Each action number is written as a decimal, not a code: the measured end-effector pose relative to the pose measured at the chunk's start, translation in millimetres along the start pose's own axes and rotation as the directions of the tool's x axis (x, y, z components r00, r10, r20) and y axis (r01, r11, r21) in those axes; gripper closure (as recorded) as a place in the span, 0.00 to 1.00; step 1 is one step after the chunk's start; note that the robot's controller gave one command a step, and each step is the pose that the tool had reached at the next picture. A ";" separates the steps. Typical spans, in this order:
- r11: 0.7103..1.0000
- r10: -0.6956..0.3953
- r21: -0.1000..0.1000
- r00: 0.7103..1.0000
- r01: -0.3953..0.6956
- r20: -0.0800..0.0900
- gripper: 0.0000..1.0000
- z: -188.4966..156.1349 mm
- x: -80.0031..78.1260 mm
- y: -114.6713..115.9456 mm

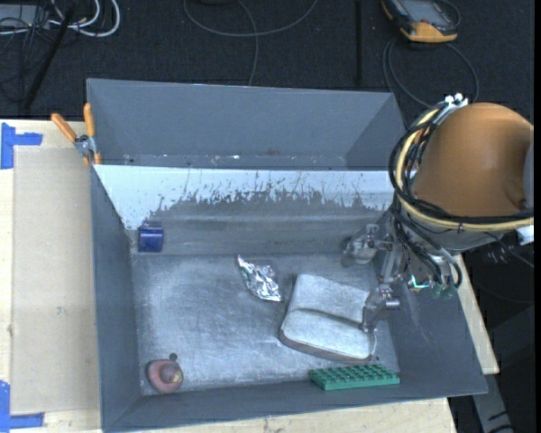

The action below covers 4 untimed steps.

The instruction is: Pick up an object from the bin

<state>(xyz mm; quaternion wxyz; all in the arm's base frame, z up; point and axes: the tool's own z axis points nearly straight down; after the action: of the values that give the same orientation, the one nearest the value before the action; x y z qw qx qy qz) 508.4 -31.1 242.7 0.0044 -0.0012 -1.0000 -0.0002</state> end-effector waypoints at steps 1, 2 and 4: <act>0.995 0.103 -0.002 0.995 -0.103 0.003 0.00 73.4 -53.5 45.7; 0.969 0.248 -0.005 0.969 -0.248 0.002 0.00 168.2 -81.7 58.2; 0.938 0.347 -0.006 0.938 -0.347 0.010 1.00 167.7 -81.8 67.8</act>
Offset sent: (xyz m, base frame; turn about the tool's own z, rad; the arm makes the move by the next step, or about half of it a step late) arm 0.0532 0.0424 -0.0694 0.1077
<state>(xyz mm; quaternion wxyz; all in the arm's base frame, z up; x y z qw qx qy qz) 588.9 36.6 74.3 -0.0010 -0.1772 -0.9842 -0.0013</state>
